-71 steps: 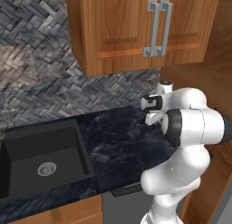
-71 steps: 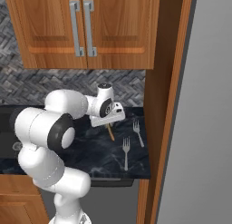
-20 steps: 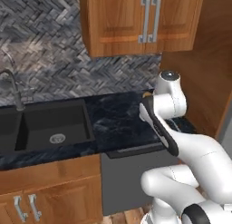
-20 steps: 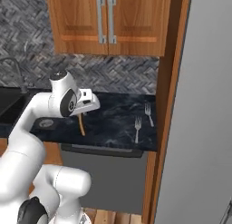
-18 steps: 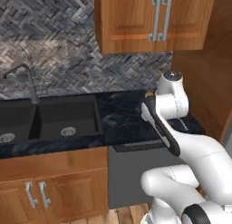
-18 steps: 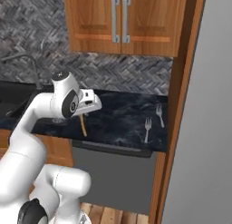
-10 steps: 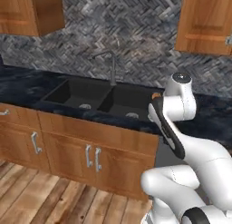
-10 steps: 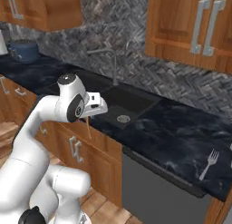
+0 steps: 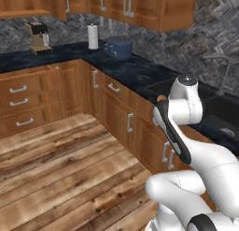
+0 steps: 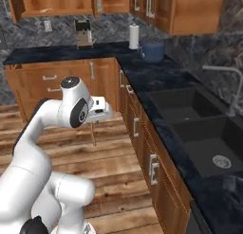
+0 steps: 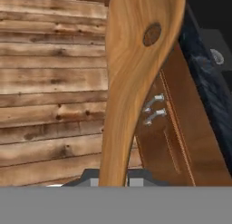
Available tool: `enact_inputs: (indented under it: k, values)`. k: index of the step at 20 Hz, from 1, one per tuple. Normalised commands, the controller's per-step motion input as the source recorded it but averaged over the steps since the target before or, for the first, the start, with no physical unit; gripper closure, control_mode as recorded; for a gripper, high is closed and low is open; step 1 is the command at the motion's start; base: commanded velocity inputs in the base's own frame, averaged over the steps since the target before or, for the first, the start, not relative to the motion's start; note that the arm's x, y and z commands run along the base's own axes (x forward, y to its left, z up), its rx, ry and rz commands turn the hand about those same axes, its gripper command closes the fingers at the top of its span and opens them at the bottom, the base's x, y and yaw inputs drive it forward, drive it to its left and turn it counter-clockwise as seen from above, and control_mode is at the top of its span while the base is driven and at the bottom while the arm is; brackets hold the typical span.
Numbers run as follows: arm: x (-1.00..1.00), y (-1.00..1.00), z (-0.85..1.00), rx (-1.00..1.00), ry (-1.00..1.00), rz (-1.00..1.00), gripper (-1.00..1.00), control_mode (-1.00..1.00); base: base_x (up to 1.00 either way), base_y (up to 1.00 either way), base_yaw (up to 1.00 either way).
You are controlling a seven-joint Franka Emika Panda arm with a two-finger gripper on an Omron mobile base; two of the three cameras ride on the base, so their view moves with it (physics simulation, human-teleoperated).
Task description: Organize the utensils by type. Pick up the wooden spoons from the counter and place them in the open cabinet. Then pick up the metallic utensils from the counter and place them in the open drawer.
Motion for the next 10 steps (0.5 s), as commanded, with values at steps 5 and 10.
enact_inputs:
  k: [5,10]
  values:
    - [0.0,0.0,0.0,0.0,0.0,0.0,1.0,1.0,0.57,0.0,0.75]
    - [0.0,0.0,0.0,0.0,0.0,0.0,1.0,1.0,0.89,0.06,0.15]
